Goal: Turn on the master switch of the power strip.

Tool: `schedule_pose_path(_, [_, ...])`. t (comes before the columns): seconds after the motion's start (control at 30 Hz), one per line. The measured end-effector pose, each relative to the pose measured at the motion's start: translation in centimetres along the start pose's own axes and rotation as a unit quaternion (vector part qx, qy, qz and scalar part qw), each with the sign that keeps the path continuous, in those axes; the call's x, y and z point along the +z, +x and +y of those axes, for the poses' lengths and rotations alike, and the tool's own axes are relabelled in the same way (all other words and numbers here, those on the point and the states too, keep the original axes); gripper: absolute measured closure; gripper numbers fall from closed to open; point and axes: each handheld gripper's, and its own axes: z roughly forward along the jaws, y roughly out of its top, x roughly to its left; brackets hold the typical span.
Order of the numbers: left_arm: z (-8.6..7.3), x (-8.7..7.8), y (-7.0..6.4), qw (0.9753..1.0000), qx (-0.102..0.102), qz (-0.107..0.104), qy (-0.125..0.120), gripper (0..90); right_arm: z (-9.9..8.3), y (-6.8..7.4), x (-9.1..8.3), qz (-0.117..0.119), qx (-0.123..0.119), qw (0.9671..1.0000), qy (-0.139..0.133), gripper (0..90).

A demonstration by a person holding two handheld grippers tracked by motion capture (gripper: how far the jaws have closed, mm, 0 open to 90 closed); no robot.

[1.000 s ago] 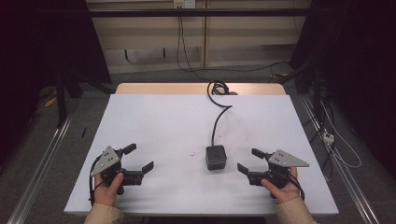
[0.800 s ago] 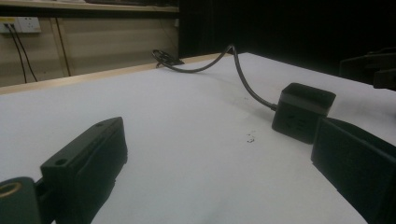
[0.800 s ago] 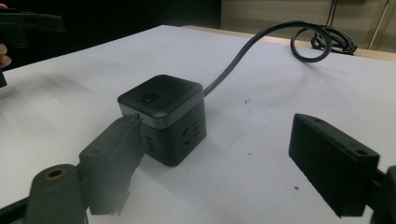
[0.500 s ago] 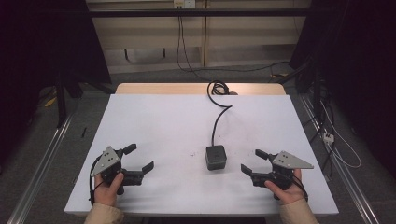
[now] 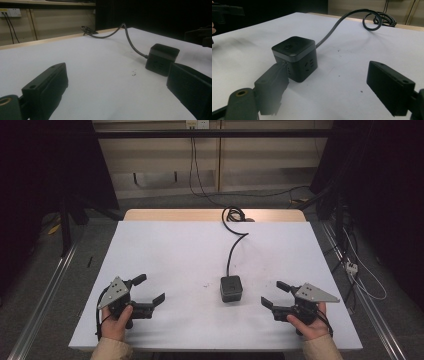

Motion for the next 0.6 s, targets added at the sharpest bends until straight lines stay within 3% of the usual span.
schedule_pose_path(0.6, [-0.08, 0.14, 0.09, 1.0000, -0.002, 0.000, 0.001, 3.2, -0.35, -0.38, -0.62, -0.004, 0.003, 1.0000, -0.002, 17.6])
